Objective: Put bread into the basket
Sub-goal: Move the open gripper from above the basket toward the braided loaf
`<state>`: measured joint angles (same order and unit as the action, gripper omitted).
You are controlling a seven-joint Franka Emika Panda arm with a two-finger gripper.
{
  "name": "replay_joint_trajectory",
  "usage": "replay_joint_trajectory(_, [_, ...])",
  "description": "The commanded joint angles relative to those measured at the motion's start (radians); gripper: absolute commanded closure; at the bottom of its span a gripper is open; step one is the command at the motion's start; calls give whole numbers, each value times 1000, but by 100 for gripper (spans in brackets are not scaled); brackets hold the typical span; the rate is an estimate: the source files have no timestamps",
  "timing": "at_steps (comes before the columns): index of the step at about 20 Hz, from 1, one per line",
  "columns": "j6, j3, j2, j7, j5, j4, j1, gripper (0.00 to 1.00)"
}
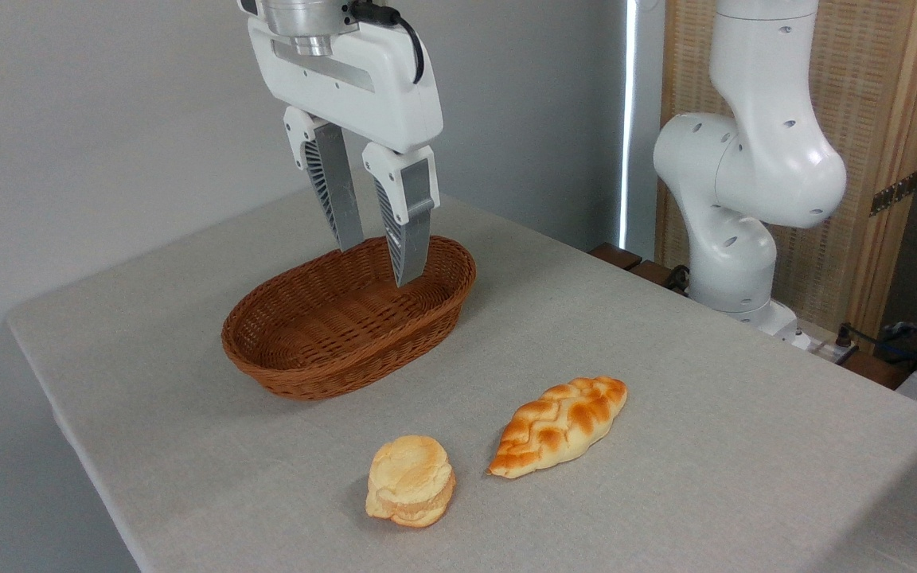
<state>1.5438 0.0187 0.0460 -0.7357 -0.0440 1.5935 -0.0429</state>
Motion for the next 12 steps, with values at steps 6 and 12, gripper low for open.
replay_joint_trajectory(6, [-53,10,14,-13,-16,3,8,0])
replay_joint_trajectory(12, [-59,9,17,-13,-14,6,6,0])
